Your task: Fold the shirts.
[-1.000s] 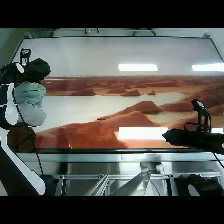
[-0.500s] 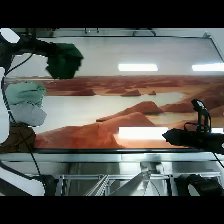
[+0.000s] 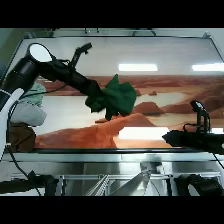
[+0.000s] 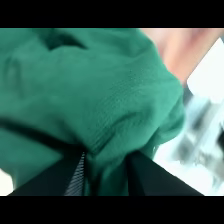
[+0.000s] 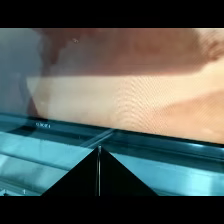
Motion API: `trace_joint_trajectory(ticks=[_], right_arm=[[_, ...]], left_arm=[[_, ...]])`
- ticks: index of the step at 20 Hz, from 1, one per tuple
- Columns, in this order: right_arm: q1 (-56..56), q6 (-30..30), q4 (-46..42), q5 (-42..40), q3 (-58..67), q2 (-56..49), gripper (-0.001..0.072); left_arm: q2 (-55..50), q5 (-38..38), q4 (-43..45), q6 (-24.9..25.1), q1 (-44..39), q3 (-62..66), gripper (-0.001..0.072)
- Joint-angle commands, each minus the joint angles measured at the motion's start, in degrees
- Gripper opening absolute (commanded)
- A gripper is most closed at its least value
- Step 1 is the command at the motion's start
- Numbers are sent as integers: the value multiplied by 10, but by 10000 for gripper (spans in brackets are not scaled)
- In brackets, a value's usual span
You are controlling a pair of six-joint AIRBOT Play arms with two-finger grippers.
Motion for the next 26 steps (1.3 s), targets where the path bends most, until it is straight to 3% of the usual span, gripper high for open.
trace_joint_trajectory(ticks=[1, 2, 3, 4, 5, 6, 11, 15, 18, 19, 23, 24, 26], right_arm=[[0, 0, 0, 49, 0, 0, 17], [0, 0, 1, 50, 0, 0, 17], [0, -8, 1, 43, 0, 0, 21], [0, -42, 1, 27, 2, -2, 109], [0, -61, 2, 9, 7, -11, 344], [0, -85, 14, -18, 15, -30, 411], [0, -193, 118, -100, 92, -257, 411], [0, -315, 294, -115, 134, -452, 414], [0, -403, 437, -116, 142, -552, 411], [0, -423, 469, -116, 142, -571, 377], [0, -440, 502, -129, 149, -610, 365], [0, -439, 502, -137, 150, -613, 365], [0, -437, 502, -151, 152, -614, 360]], left_arm=[[13, -48, 22, -32, -15, -27, 274], [13, -68, 19, -36, -6, -16, 303], [13, -90, 19, -50, 7, -4, 482], [15, -111, 20, -79, 19, -1, 720], [17, -139, 20, -92, 37, -5, 720], [26, -156, 20, -101, 53, -24, 720], [130, -71, 19, -99, 105, -268, 720], [170, 69, -27, -56, 101, -432, 719], [138, 137, -137, 15, 101, -479, 701], [115, 143, -147, 27, 101, -479, 701], [24, 150, -145, 50, 101, -443, 700], [5, 152, -146, 50, 101, -431, 680], [-24, 152, -146, 70, 101, -405, 397]])
